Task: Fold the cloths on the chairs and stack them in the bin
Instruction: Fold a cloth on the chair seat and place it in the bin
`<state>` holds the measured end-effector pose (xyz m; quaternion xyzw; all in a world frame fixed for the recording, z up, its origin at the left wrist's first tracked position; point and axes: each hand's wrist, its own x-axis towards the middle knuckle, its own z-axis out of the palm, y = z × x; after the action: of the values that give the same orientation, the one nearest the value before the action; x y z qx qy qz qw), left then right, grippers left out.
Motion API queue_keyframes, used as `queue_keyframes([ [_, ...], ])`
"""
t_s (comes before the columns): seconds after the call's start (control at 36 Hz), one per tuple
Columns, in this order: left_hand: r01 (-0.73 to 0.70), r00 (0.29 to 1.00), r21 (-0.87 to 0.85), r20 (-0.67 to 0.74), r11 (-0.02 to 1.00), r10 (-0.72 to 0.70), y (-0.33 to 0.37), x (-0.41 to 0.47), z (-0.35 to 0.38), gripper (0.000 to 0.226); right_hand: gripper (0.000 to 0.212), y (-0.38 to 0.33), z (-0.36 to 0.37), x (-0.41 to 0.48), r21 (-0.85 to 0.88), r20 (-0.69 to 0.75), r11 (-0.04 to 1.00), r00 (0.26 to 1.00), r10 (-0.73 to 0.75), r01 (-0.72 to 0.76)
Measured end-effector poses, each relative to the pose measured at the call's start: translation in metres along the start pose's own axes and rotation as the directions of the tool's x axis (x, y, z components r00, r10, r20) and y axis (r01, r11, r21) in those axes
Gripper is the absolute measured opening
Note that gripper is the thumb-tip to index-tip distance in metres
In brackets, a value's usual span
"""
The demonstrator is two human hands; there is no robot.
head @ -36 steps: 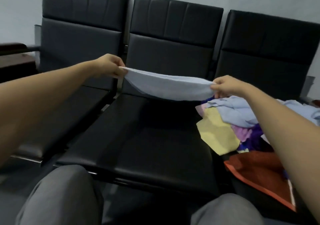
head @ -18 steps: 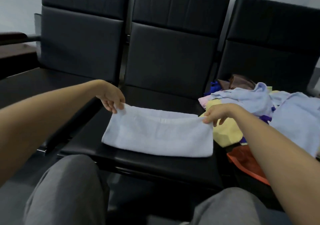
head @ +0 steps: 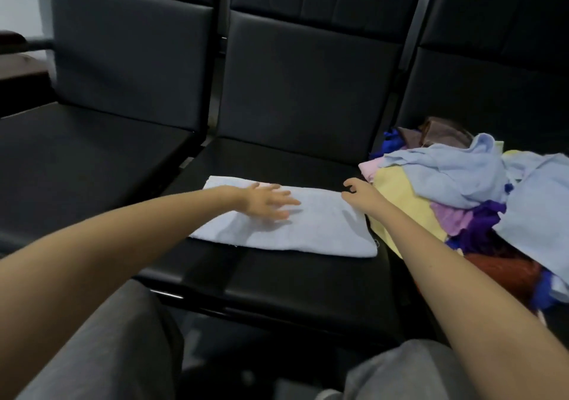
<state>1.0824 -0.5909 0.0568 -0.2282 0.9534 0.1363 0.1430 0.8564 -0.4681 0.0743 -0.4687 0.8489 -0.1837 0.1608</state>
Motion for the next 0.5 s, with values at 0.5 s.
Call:
queue_keyframes([
  [0.5,0.393,0.867,-0.644,0.022,0.656,-0.498,0.05,0.019,-0.003,0.025,0.024,-0.025,0.046,-0.024,-0.054,0.139,0.949,0.943,-0.302,0.311],
])
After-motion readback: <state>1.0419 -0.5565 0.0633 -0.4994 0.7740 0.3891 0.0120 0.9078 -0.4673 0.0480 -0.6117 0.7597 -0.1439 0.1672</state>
